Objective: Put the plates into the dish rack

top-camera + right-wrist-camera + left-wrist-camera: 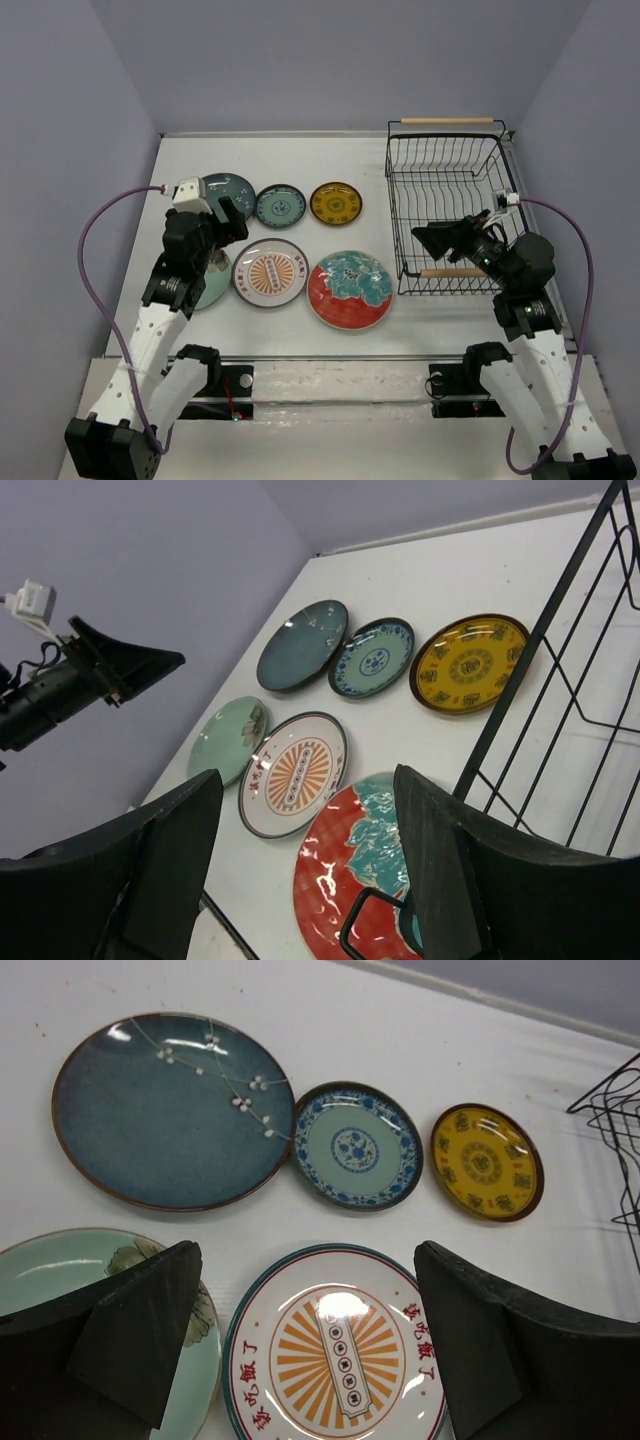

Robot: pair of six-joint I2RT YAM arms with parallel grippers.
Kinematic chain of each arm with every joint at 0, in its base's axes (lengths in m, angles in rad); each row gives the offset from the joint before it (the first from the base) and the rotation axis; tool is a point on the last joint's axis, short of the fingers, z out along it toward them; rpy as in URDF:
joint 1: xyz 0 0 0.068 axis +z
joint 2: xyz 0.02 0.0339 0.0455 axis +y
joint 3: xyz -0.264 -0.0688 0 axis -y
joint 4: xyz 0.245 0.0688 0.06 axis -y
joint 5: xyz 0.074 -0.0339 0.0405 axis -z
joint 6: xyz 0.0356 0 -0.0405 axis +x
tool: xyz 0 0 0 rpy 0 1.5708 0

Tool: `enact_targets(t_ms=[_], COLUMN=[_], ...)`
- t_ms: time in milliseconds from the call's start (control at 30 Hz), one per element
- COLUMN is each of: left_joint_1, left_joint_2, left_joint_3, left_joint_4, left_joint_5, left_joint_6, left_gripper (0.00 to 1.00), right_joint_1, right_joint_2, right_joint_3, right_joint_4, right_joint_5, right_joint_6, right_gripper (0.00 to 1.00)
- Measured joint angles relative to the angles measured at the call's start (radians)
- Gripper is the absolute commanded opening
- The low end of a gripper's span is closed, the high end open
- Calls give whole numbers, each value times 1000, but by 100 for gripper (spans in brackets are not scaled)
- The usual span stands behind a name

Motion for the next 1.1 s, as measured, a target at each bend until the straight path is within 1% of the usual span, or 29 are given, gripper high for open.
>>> enact_targets(t_ms=[100,300,467,533,600,767,967,1100], left_joint_1=[24,122,297,345,389,477,533,551], left_joint_2=[73,219,338,375,431,530,575,639], left_joint_3=[15,89,116,116,116,115,113,113], left_joint_4=[-18,-13,33,49,82,125,173,207], left_joint_5=[-12,-6,110,156,223,316,331,320], left_joint_6=[-18,-79,-146,-173,-209,-267,-307,-319], left_gripper=[99,99,99,99,96,93,89,82], right_joint_1=[0,0,0,0,0,0,0,0], right_joint_2=[0,9,12,15,19,24,31,35], right_joint_3=[-19,-31,-31,-31,-31,-31,-31,-31], right_joint_4=[3,2,2,2,0,-1,-1,-1], right_joint_5=[-17,-33,-50,-56,-61,-79,-96,-102], right_joint_6=[6,5,5,5,5,5,5,5], right_gripper=[73,69,69,69,69,69,69,69])
